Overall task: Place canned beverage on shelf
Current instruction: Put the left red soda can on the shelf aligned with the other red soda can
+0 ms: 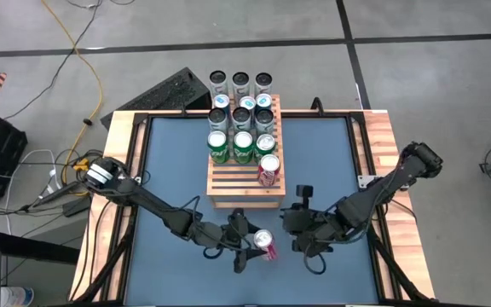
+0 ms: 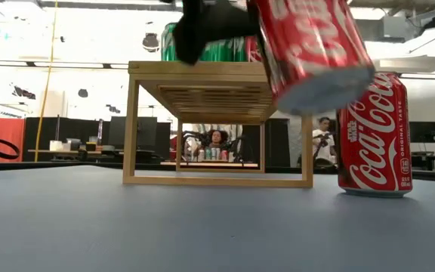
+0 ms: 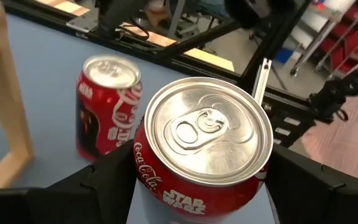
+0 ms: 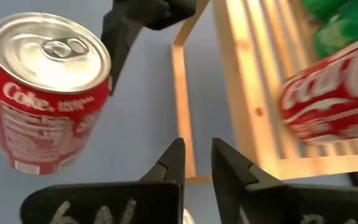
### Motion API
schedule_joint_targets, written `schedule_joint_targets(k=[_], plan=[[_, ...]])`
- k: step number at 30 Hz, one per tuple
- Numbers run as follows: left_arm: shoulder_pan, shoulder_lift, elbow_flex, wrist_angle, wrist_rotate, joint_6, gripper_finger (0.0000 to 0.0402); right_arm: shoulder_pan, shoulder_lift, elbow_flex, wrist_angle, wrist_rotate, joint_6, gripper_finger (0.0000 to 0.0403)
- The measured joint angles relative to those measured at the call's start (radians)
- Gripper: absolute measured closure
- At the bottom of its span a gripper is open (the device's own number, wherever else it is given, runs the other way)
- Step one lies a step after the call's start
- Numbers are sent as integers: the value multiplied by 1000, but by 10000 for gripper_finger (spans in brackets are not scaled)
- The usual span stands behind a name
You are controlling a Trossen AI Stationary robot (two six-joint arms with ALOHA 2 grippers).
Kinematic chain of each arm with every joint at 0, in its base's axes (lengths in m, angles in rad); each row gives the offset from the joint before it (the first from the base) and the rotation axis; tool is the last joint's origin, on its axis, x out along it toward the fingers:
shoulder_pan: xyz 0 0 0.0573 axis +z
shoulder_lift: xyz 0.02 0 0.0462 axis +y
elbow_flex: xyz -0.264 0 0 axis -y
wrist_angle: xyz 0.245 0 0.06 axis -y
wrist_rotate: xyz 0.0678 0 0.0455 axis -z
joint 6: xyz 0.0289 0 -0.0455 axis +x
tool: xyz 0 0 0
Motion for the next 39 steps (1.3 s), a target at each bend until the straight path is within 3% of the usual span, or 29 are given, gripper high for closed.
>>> schedule_joint_targets(k=[3,9,16,19,29,39], plan=[[-3,-49,57,-156,1,30,119,14,-31,63,-82,13,-2,340],[-1,-178,197,-469,-10,121,115,84,-167,112,-172,162,6,340],[32,-340,289,-741,-210,267,114,163,-338,112,-256,294,109,340],[70,-385,290,-809,-242,289,114,192,-375,112,-299,324,146,340],[227,-396,290,-958,-134,286,114,202,-370,112,-335,342,150,340],[316,-385,290,-947,24,305,114,200,-351,112,-353,339,145,340]])
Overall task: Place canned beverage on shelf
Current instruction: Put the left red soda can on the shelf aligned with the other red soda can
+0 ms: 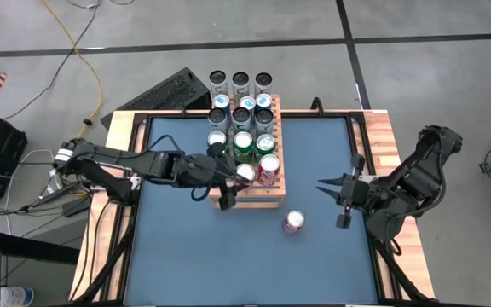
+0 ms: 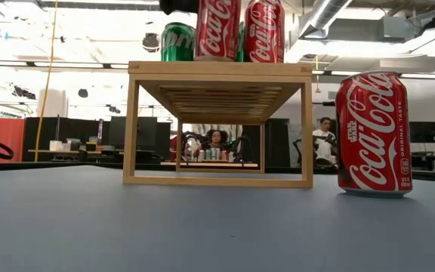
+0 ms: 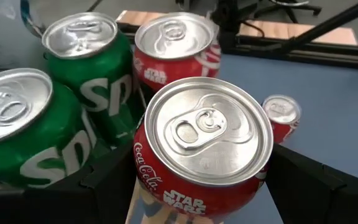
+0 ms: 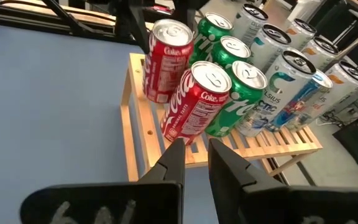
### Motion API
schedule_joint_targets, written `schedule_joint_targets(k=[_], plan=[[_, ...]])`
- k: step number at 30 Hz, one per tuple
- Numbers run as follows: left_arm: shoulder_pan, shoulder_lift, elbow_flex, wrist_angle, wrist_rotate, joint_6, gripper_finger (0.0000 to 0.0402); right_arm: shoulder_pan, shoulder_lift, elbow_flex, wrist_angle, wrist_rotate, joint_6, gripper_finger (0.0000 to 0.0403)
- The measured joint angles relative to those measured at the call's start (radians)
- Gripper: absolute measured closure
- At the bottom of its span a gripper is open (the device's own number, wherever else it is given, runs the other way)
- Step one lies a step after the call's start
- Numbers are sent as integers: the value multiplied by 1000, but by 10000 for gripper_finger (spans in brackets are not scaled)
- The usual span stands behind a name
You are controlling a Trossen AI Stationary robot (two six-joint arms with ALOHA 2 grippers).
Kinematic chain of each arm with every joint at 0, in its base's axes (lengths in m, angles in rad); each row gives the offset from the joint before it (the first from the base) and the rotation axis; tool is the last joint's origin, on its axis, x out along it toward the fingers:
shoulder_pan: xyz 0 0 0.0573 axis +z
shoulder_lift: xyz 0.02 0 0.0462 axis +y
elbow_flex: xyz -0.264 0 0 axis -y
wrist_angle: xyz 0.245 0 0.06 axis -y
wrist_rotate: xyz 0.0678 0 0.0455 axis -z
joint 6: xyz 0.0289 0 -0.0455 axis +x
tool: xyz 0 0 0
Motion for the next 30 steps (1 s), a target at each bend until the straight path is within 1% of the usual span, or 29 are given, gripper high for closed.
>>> schedule_joint_targets(k=[4,10,14,16,20,22,24,26,30], plan=[[12,-5,-1,15,2,30,114,0,0,0,1,-2,0,340],[20,-9,-1,15,51,34,114,0,0,0,2,-3,3,340],[18,-65,-2,-31,44,23,114,0,0,0,2,-3,4,340],[17,-109,-28,-28,31,8,114,1,0,0,2,-3,4,340],[17,-216,-160,74,22,-47,114,3,0,0,2,-3,4,340],[17,-256,-238,192,21,-70,114,3,0,0,2,-3,1,340],[17,-271,-295,318,24,-74,114,3,0,0,1,-3,0,340],[17,-273,-317,369,23,-74,114,3,0,0,-2,-3,0,340],[17,-257,-320,367,23,-74,114,2,0,0,-6,-3,-1,340]])
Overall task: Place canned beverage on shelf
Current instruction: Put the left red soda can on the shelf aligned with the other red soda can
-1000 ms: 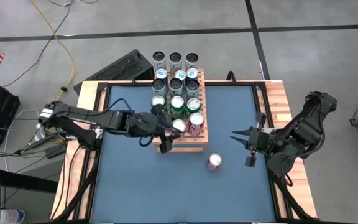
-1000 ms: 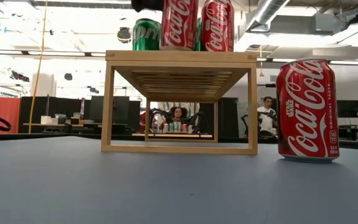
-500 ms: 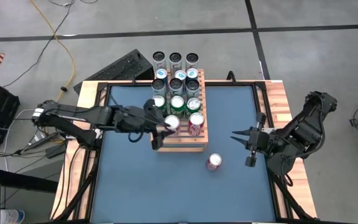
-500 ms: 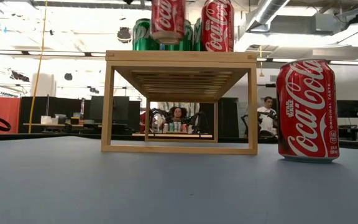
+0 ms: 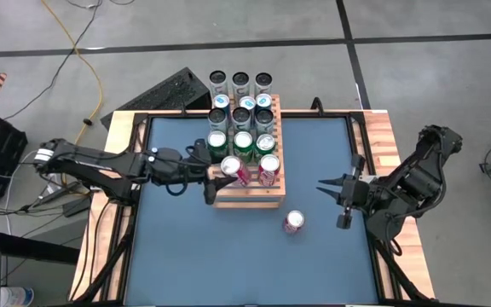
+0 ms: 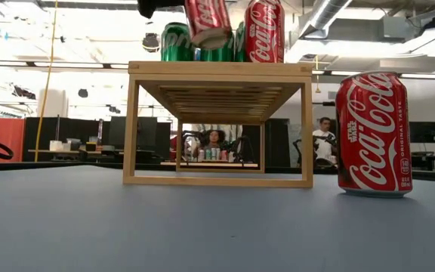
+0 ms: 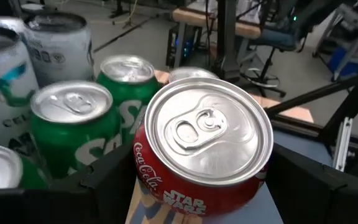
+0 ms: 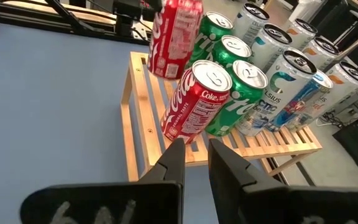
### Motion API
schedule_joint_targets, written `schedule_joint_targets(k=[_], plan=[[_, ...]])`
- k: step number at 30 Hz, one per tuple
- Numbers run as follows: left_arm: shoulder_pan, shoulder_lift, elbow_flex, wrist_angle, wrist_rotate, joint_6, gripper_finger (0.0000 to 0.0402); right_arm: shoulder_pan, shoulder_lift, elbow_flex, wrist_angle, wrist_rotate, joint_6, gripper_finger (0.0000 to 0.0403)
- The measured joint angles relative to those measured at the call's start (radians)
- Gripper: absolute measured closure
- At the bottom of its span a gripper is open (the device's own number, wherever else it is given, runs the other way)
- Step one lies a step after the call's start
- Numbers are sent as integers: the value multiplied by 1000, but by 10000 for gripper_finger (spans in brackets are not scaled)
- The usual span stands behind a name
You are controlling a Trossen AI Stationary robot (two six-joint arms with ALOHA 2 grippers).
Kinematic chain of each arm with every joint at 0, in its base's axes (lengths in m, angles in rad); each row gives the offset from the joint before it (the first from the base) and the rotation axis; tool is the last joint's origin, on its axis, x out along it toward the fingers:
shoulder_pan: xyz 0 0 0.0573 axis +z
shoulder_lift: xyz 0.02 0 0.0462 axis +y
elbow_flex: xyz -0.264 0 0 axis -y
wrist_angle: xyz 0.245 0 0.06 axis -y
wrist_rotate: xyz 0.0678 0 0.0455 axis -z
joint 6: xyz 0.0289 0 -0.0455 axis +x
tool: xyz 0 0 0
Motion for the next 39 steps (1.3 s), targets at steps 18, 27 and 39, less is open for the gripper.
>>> schedule_joint_targets(k=[18,27,39], plan=[[15,117,147,-220,-19,16,114,-1,0,0,-10,0,-3,340],[58,118,127,-201,69,-17,114,-1,0,0,-11,0,-3,340],[86,155,127,-188,102,-13,114,-1,0,0,-11,0,-2,340]])
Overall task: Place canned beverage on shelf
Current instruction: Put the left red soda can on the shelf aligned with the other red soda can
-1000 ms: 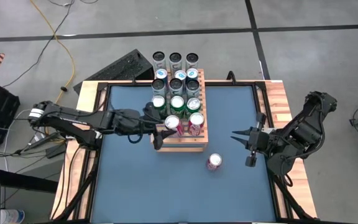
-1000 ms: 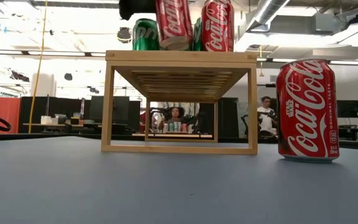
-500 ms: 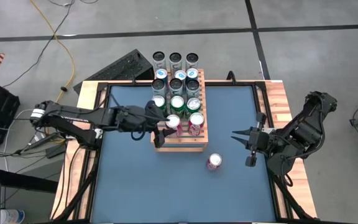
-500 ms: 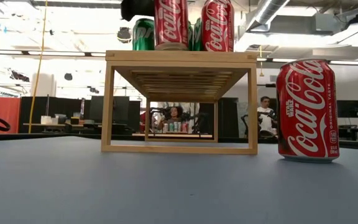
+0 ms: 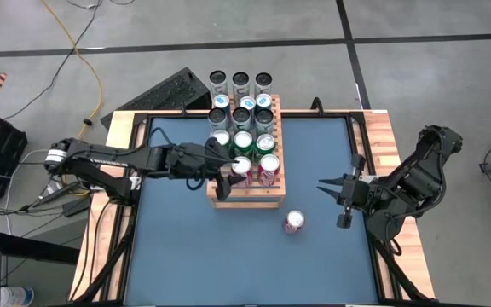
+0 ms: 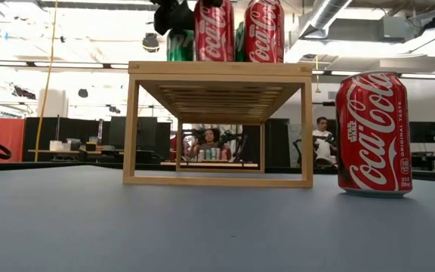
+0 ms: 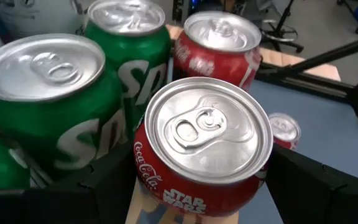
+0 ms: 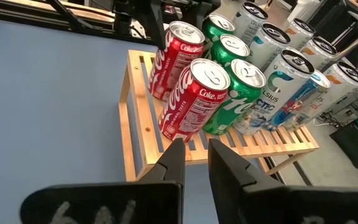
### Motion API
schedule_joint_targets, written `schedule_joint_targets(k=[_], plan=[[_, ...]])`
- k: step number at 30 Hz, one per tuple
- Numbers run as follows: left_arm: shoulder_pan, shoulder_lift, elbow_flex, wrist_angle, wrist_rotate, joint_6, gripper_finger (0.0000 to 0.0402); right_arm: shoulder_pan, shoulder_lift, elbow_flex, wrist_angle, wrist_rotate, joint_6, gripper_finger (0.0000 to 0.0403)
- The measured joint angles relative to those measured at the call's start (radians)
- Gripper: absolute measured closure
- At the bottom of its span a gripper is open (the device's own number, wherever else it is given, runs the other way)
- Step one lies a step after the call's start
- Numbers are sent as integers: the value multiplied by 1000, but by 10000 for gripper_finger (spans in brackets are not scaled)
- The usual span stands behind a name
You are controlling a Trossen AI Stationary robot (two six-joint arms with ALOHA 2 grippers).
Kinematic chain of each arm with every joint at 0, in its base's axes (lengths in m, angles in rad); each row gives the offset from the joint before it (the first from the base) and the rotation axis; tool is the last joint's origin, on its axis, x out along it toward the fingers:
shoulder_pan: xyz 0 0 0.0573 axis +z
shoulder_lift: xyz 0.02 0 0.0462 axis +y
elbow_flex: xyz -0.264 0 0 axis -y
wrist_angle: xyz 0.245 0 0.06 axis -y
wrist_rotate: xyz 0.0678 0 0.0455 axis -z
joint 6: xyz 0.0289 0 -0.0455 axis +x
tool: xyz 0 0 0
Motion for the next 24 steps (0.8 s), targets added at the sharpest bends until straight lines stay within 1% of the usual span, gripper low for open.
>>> schedule_joint_targets(k=[4,10,13,17,21,24], plan=[[0,18,1,19,15,4,114,0,0,0,0,0,0,340],[-9,14,2,11,6,-1,112,0,0,0,0,0,0,340],[-13,14,7,9,-12,3,104,0,0,0,0,0,0,340],[-13,15,7,10,-11,-11,87,0,0,0,0,0,0,340],[-13,16,7,34,-6,55,72,0,0,0,0,0,0,340],[-13,16,7,64,27,85,68,0,0,0,0,-1,0,340]])
